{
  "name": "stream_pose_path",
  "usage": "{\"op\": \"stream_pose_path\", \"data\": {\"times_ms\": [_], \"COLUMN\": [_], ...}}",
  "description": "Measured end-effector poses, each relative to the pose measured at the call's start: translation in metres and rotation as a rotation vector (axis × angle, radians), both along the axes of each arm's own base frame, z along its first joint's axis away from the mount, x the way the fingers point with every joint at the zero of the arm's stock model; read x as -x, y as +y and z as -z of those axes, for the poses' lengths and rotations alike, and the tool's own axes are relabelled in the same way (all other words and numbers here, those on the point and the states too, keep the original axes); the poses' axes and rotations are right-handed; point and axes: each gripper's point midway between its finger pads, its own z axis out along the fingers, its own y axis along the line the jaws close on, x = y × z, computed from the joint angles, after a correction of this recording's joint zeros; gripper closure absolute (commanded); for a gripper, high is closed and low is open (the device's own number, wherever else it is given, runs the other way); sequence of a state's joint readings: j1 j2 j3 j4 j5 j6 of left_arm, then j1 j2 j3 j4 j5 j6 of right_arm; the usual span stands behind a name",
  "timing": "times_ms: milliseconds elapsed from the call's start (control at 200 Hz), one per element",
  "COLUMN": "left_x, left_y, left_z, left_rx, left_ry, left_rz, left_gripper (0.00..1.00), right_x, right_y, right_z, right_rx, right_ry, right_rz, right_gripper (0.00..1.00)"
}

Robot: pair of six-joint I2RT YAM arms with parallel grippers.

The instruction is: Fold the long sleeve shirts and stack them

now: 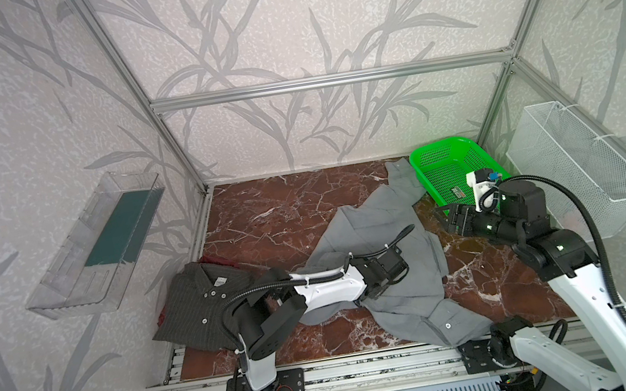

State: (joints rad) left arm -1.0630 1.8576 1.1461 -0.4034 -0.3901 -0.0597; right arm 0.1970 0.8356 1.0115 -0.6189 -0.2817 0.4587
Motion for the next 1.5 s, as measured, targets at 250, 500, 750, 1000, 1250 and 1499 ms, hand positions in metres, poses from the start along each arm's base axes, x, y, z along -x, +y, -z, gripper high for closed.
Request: {"op": "stream_pose_path", "data": {"times_ms": [250,500,750,1000,1250,1499], "left_x": [-0.010,-0.018,-0.066,-0.127,-0.156,-0.171], "left_y": [0.006,0.011,0.055,0.143,0.220,0.291], "left_z": [0.006,0.002,-0.049,-0.124,-0.113,-0.120], "left_rx": [-0.002,-0.003,0.114,0.366,0.421,0.492], "left_ry": [0.019,0.016,-0.040,-0.164,-0.144,-0.169], "left_rz": [-0.038,-0.057,-0.235,-0.538,-0.793,-1.030], "left_gripper": [1.00,1.00,1.00,1.00,1.00,1.00], "right_x": [0.002,0.004,-0.001,-0.015,-0.038,-0.055], "right_y": [0.001,0.003,0.018,0.035,0.046,0.052], "right_z": [0.005,0.019,0.078,0.133,0.180,0.234], "right_rx": [-0.003,-0.014,-0.094,-0.094,-0.047,0.036], "right_ry": [0.010,0.045,0.208,0.356,0.440,0.553], "right_rz": [-0.007,-0.011,-0.041,-0.050,-0.038,-0.014], "right_gripper": [0.24,0.24,0.25,0.29,0.32,0.35]}}
